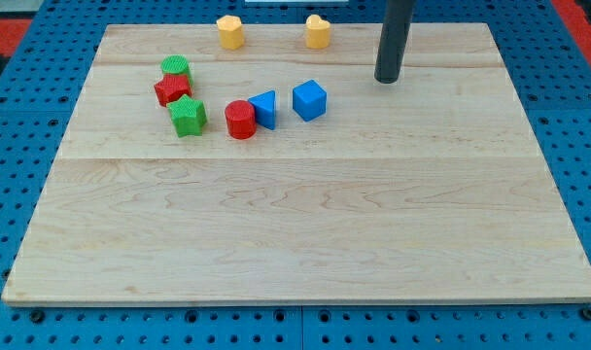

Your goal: Separate yellow hexagon from yellow heart

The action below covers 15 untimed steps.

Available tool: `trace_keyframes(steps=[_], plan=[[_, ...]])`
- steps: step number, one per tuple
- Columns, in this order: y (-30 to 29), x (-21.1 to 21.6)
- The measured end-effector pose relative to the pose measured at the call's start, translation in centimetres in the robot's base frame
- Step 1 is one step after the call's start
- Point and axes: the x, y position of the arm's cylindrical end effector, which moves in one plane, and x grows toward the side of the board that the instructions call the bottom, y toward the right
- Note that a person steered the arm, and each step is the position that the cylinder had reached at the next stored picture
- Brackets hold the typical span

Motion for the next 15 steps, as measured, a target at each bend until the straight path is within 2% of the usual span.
trace_keyframes(steps=[2, 3, 5, 9, 11, 12, 15], plan=[[0.0, 2.8], [-0.6, 0.3], [1.0, -11.3], [-3.9, -11.3], [-3.9, -11.4], [-7.5, -11.3], [-23.8, -11.3]])
